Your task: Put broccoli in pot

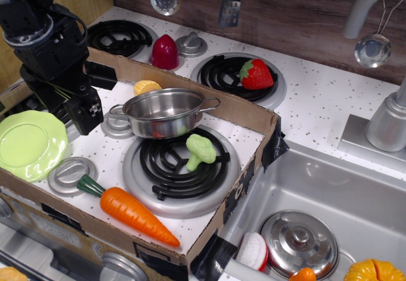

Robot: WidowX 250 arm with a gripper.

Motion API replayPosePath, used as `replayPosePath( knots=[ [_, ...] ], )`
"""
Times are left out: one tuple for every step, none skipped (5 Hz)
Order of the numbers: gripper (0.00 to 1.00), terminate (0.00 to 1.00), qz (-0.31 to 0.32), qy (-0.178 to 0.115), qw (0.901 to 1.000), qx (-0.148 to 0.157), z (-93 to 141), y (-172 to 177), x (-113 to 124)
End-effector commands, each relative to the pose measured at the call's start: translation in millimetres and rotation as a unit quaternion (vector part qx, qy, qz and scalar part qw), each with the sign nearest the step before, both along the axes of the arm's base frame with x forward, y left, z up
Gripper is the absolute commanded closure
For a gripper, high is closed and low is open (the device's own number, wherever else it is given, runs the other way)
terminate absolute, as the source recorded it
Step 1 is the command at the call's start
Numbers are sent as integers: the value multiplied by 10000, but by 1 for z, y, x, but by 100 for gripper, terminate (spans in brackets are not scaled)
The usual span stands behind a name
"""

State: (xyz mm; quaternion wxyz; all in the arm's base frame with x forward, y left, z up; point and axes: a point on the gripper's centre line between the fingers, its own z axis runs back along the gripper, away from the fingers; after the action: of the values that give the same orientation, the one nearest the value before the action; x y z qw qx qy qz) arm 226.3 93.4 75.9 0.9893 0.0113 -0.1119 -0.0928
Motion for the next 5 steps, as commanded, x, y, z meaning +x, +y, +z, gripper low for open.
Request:
replayPosePath(
  knots=[
    [0,0,0,0,10000,0,0,0,0],
    [0,0,381,60,9991,-159,-2,-31,6],
    [0,0,552,133,9983,-122,6,-47,12],
    [0,0,759,145,9970,-13,22,-64,20],
    [0,0,1205,235,9924,-25,30,-76,29]
  ],
)
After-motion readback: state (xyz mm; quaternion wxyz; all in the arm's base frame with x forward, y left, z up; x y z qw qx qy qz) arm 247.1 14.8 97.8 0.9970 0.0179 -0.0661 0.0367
